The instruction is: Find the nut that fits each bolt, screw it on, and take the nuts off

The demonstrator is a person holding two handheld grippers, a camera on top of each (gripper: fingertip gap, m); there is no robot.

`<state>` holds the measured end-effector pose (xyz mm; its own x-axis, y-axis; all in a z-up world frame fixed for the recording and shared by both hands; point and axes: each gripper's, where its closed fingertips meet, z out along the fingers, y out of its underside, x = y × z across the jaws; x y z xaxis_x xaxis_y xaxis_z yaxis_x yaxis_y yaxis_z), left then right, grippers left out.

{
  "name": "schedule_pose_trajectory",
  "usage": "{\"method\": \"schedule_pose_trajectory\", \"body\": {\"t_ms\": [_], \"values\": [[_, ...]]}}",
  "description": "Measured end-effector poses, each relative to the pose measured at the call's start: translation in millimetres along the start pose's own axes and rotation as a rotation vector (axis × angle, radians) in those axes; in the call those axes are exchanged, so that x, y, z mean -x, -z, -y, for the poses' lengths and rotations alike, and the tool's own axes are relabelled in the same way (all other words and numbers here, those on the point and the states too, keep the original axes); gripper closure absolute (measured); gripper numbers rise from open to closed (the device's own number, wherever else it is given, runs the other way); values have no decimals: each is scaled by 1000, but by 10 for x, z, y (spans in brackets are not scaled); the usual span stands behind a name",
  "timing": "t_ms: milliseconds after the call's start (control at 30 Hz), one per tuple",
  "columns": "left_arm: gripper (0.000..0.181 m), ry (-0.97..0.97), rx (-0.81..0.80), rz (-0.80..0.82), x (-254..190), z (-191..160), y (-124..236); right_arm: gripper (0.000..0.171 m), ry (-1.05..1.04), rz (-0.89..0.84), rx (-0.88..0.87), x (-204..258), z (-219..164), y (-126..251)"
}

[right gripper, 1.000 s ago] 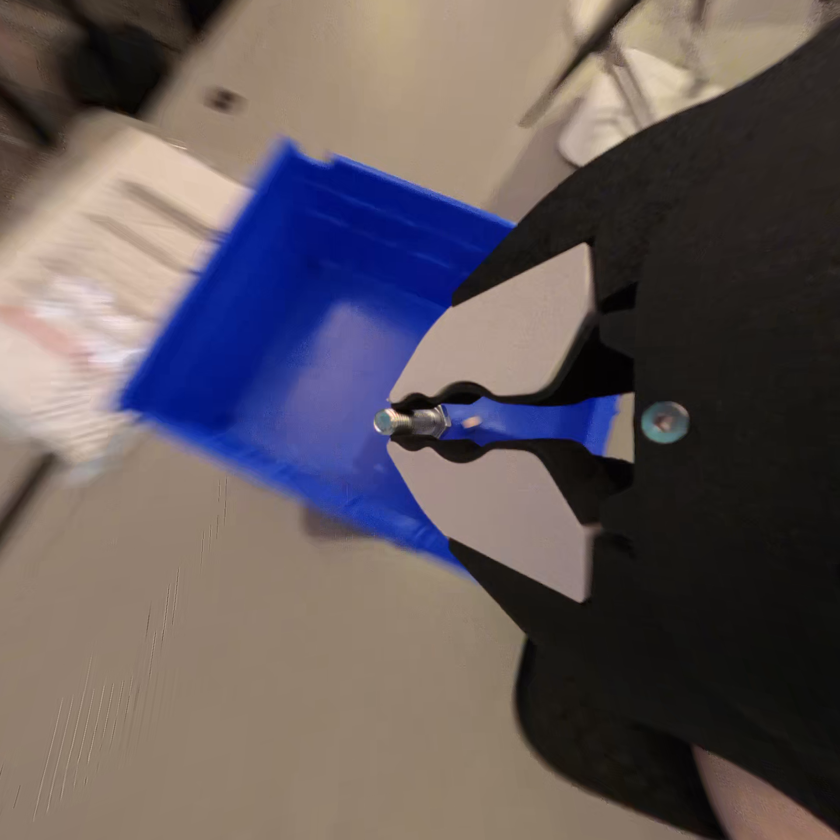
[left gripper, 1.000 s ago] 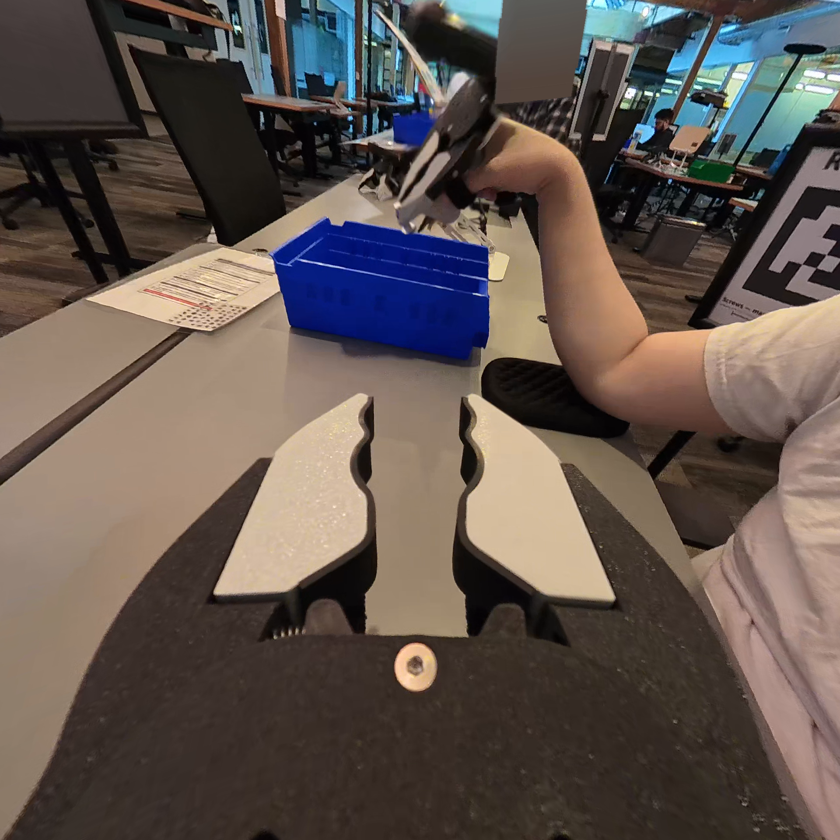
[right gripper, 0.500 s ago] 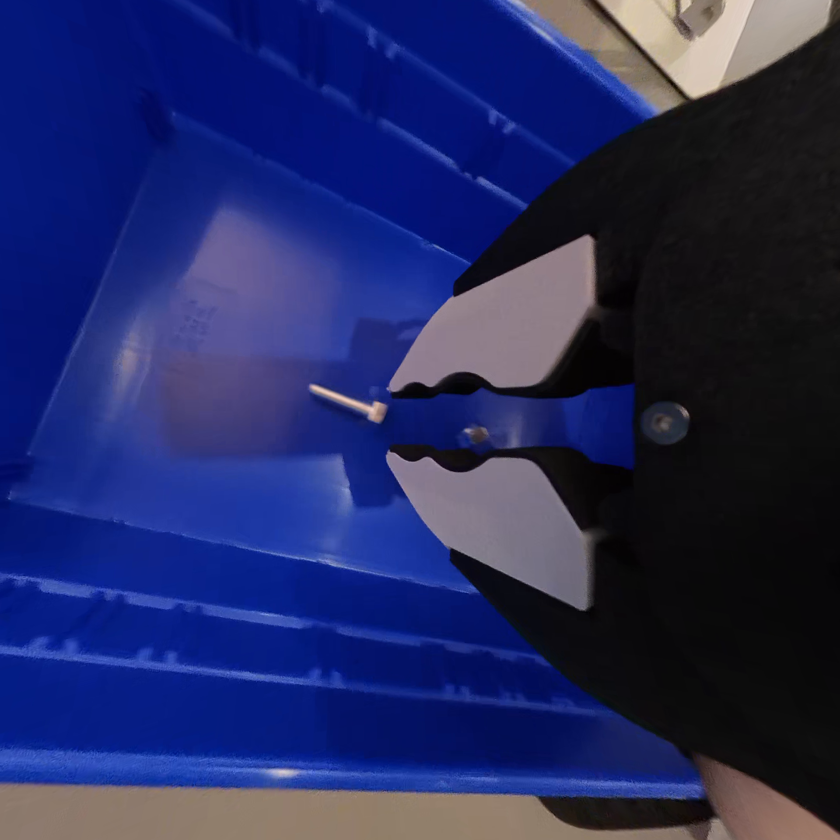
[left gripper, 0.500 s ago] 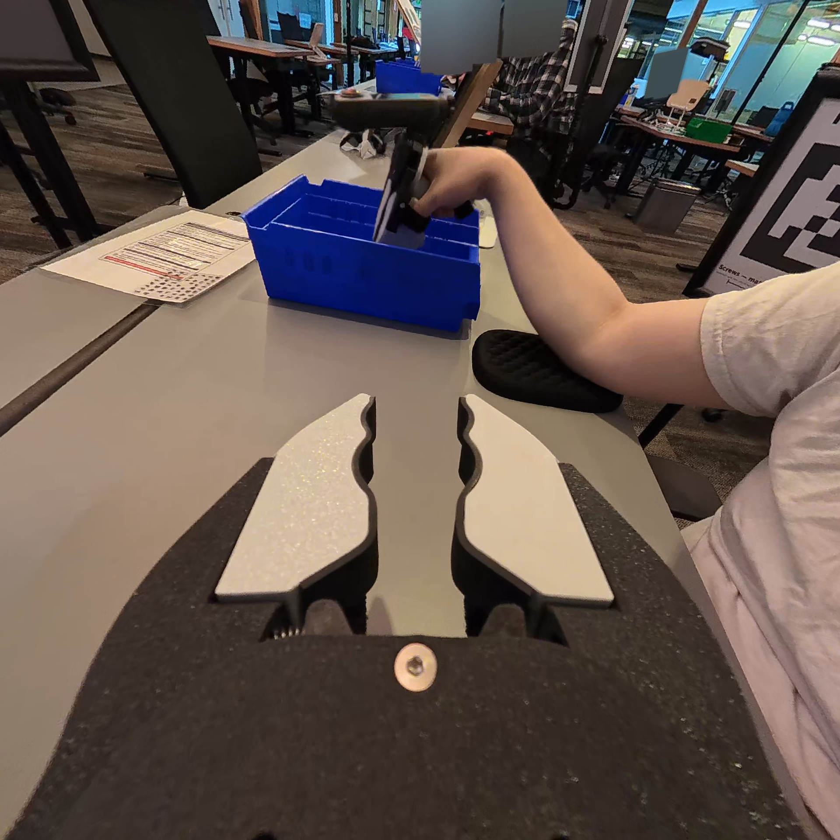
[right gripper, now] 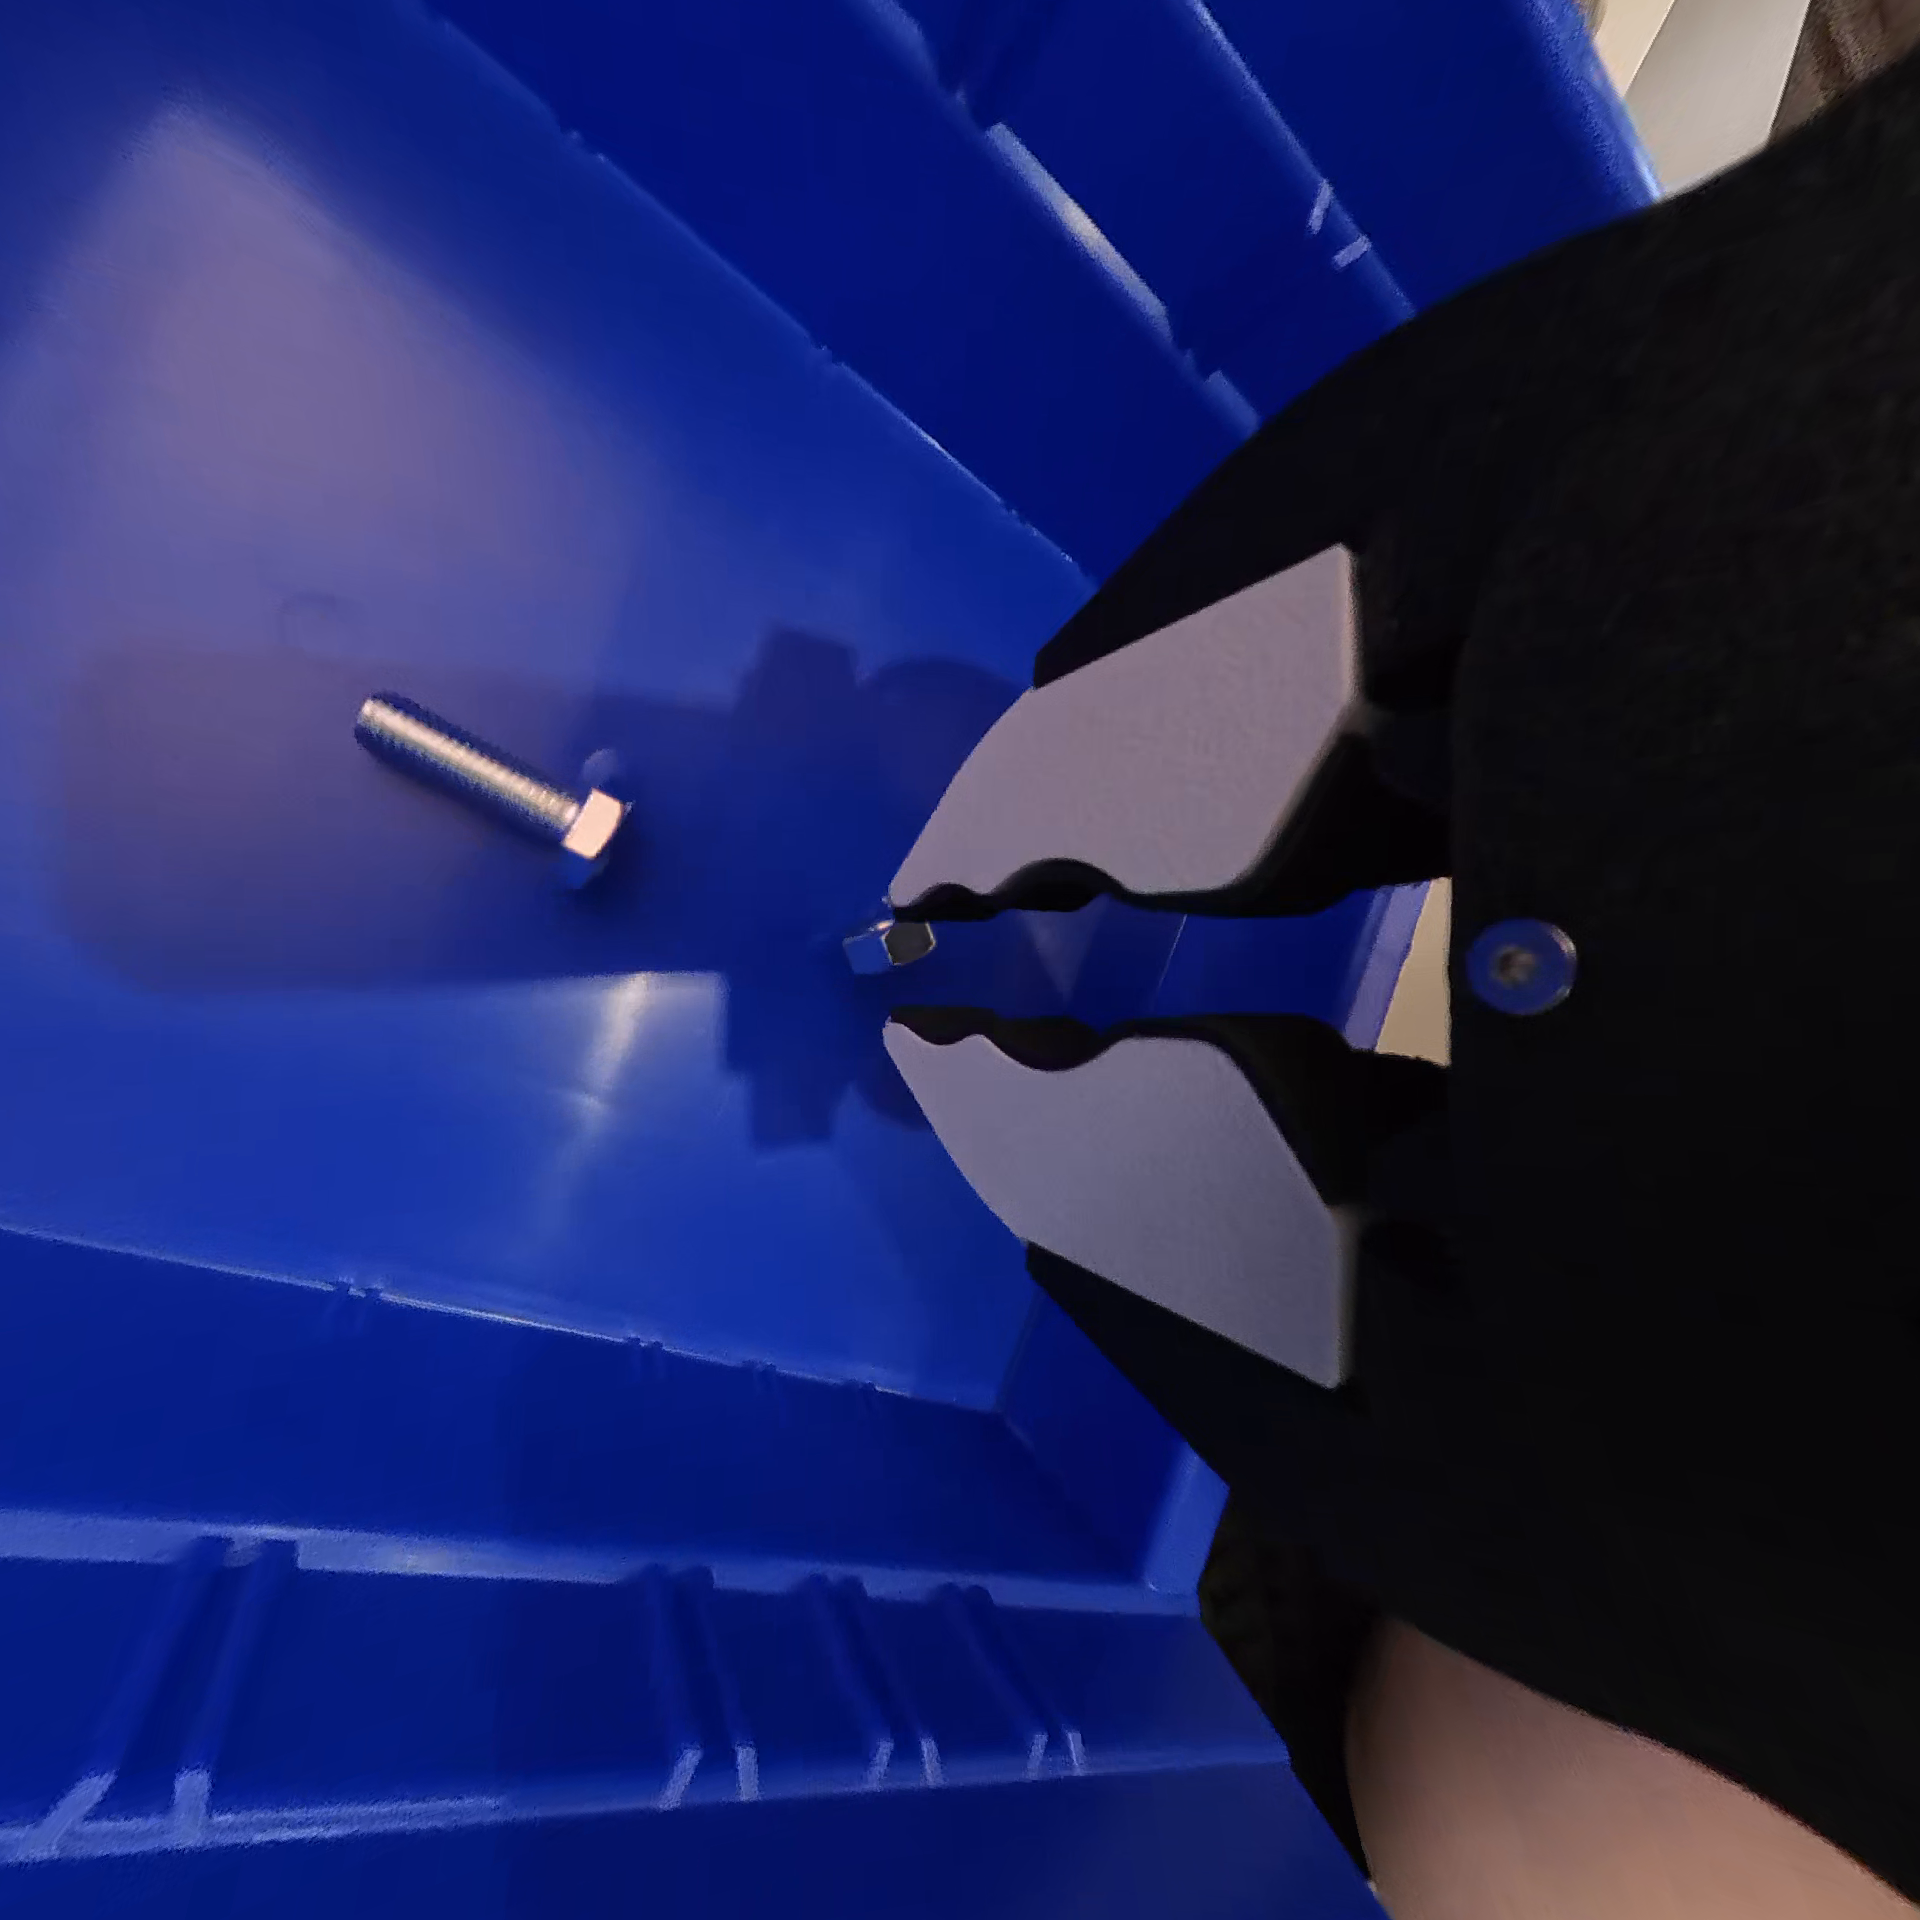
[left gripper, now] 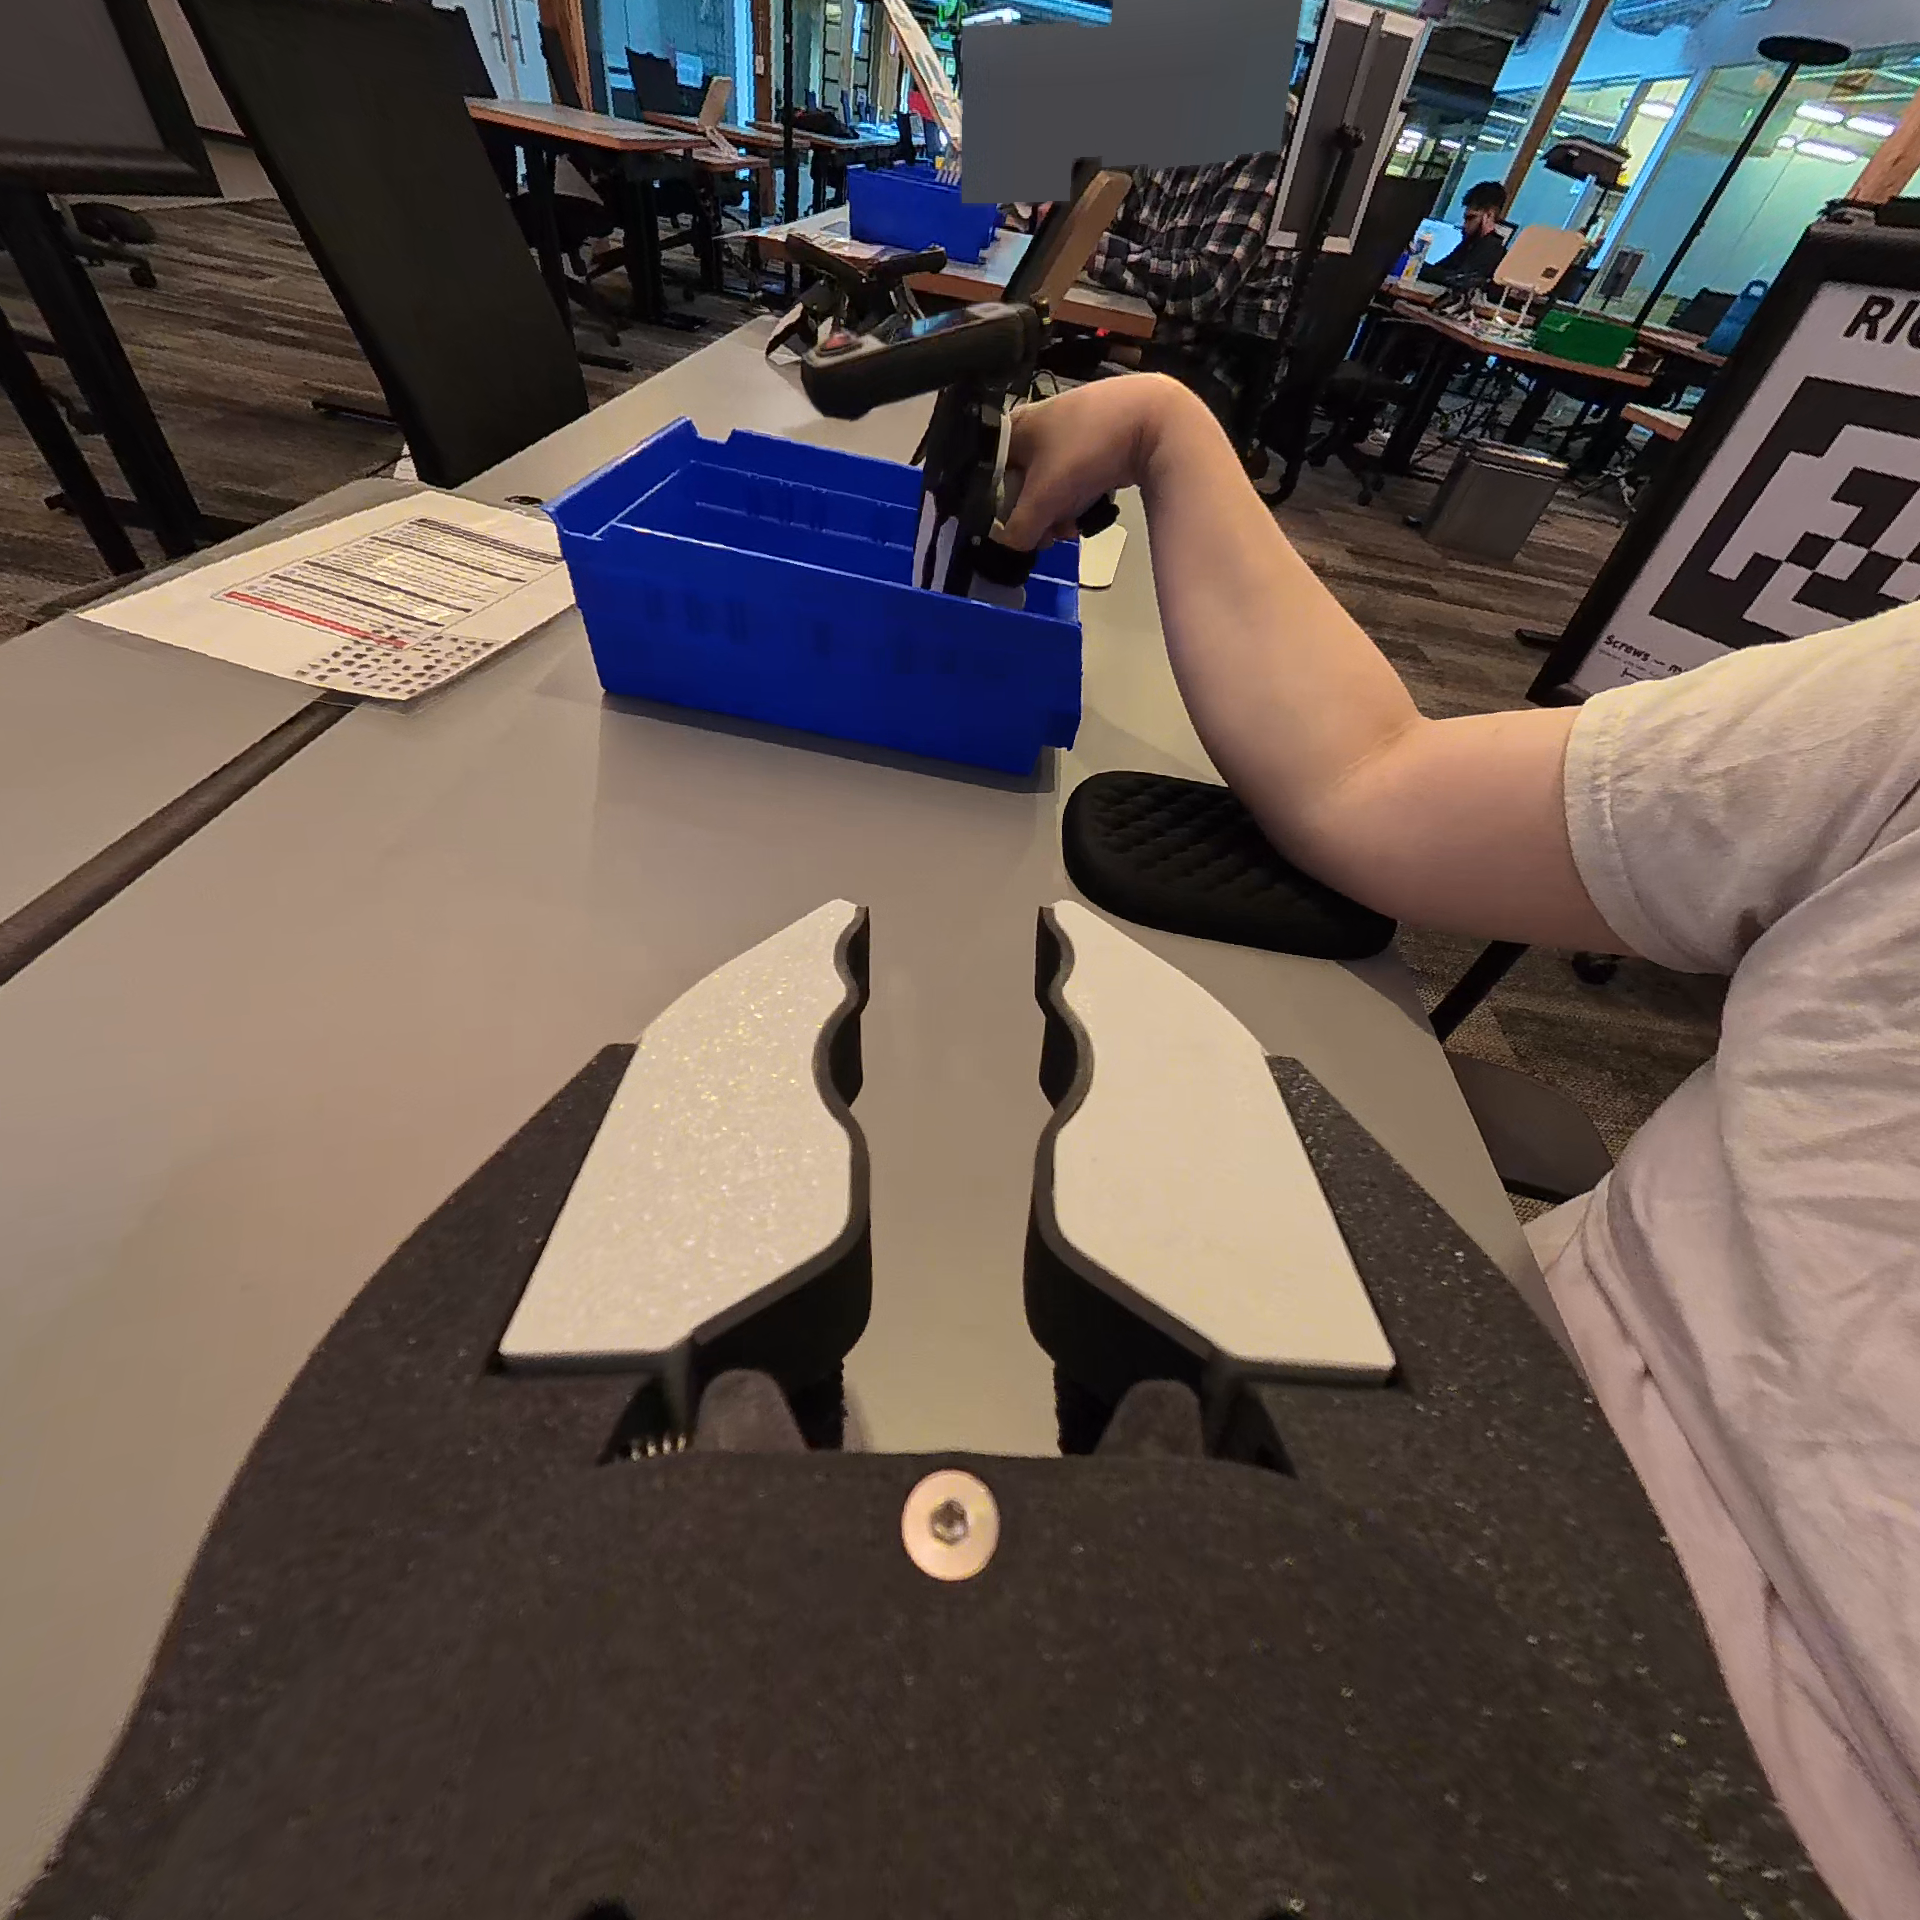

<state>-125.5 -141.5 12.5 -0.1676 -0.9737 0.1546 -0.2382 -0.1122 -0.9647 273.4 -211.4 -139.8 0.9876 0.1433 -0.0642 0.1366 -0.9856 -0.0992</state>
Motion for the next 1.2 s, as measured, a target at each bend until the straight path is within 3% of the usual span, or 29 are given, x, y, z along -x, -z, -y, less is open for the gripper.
{"method": "schedule_pose_trajectory", "body": {"t_ms": [933,1100,1200], "values": [[156,16,7,-20,-39,-24,-37,166,-133,-13,9,-285,-158,-111],[156,-12,-3,4,-27,55,32,167,-109,-96,-138,-275,38,264],[156,-96,7,113,84,195,244,165,-16,-159,-311,-122,298,666]]}}
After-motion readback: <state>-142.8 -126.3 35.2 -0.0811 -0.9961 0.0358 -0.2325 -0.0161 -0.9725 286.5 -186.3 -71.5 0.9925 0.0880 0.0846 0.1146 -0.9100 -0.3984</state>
